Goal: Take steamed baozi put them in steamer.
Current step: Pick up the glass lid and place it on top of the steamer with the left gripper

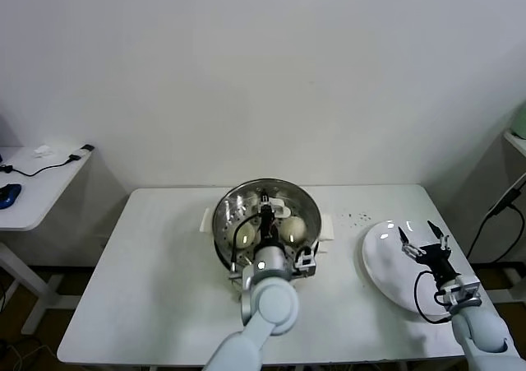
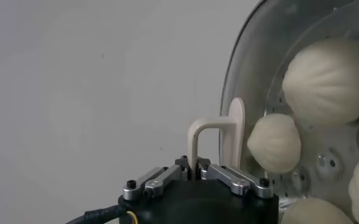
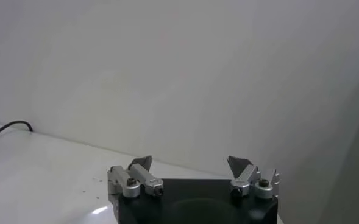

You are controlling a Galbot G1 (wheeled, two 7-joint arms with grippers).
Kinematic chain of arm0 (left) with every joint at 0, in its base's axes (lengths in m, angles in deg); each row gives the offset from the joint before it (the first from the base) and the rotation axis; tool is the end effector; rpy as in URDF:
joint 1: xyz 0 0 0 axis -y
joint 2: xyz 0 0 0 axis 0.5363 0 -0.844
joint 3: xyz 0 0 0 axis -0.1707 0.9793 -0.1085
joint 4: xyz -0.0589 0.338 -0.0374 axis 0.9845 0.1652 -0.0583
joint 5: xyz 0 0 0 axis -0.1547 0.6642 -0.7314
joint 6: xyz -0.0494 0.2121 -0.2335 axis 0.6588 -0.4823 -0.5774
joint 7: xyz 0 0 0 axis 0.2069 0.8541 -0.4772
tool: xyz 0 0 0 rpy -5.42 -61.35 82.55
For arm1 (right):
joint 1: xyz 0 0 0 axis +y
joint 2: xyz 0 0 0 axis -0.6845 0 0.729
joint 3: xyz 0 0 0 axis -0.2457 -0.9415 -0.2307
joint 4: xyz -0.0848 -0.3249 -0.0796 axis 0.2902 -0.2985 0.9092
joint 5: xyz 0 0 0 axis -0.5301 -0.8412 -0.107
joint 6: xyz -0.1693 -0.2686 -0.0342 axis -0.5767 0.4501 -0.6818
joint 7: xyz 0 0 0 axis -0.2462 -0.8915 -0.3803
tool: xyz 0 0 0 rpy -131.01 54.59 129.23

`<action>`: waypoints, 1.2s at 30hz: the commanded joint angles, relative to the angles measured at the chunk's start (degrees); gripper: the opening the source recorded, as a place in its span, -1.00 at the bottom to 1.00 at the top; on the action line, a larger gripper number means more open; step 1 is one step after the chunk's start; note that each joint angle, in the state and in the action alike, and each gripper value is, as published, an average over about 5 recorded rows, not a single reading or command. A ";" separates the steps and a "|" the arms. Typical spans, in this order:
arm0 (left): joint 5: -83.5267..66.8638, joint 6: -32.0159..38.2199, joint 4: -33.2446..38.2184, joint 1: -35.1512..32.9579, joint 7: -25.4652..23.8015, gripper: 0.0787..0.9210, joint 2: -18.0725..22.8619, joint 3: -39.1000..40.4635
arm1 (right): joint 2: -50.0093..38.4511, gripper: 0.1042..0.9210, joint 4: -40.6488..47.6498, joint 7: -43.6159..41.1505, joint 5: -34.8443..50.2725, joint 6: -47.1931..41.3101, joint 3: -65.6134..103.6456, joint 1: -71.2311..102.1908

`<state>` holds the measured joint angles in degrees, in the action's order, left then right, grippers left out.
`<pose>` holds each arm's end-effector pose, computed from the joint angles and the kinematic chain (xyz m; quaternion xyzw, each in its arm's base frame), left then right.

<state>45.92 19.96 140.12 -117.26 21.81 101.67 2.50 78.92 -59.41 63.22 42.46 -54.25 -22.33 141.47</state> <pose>0.2746 -0.1930 -0.2701 0.0057 -0.7083 -0.7034 0.0583 0.2594 -0.2351 -0.3792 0.0408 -0.9929 0.1016 0.0453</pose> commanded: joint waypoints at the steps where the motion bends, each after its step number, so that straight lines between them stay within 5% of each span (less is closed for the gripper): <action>1: -0.24 -2.72 -0.64 -0.02 1.05 -0.83 -0.04 -0.02 | 0.20 0.76 0.06 -0.07 -0.09 0.09 0.17 0.10; 27: -1.31 -1.84 0.01 -0.49 1.24 -0.82 -0.76 0.25 | 1.17 0.76 0.25 -0.40 -1.11 0.35 0.61 0.25; 36: -1.53 -1.85 6.79 -2.02 -1.45 -0.22 -3.79 1.05 | 1.16 0.76 0.64 -0.60 -1.08 0.29 0.90 0.07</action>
<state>44.83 19.99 141.46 -118.30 22.50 99.92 3.37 80.11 -58.89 62.69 41.40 -53.91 -21.50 141.62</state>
